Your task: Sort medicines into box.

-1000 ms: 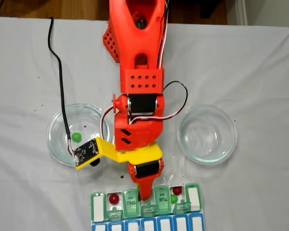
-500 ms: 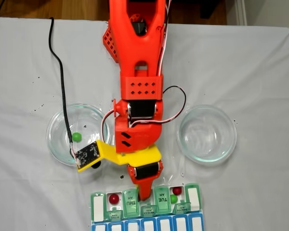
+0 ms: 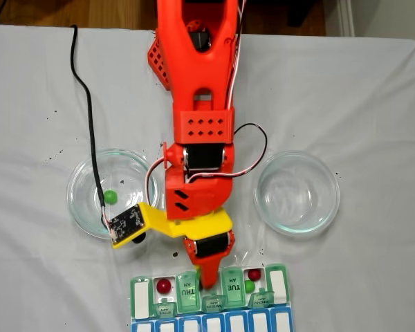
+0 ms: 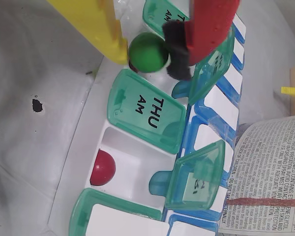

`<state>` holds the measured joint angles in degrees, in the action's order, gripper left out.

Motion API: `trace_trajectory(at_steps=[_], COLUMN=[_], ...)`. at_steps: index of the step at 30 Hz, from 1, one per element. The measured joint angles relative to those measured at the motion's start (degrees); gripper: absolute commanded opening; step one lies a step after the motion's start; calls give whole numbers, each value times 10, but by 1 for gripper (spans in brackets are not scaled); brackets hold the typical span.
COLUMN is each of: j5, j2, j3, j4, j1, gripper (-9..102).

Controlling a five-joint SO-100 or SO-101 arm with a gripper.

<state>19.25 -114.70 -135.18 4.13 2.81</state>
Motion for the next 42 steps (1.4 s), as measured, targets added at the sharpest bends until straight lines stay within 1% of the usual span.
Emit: trace_trajectory(at_steps=[3, 5, 6, 7, 8, 9, 13, 15, 18, 22, 26, 28, 34, 39, 42], j5=[0, 0, 0, 0, 1, 5, 19, 21, 36, 80, 138, 178, 255, 302, 302], j2=[0, 0, -3, -8, -12, -21, -81, -106, -130, -153, -161, -163, -167, -203, -204], j3=[0, 0, -1, -6, -9, -11, -12, 6, 53, 122, 172, 190, 194, 194, 194], j4=[-1, -1, 0, 1, 4, 11, 77, 148, 283, 454, 545, 582, 650, 670, 676], j1=[0, 0, 0, 0, 0, 0, -4, -8, -28, -82, -143, -181, -279, -329, -355], gripper=[28, 25, 21, 15, 5, 0, 0, 0, 0, 0, 0, 0, 0, 0, 1])
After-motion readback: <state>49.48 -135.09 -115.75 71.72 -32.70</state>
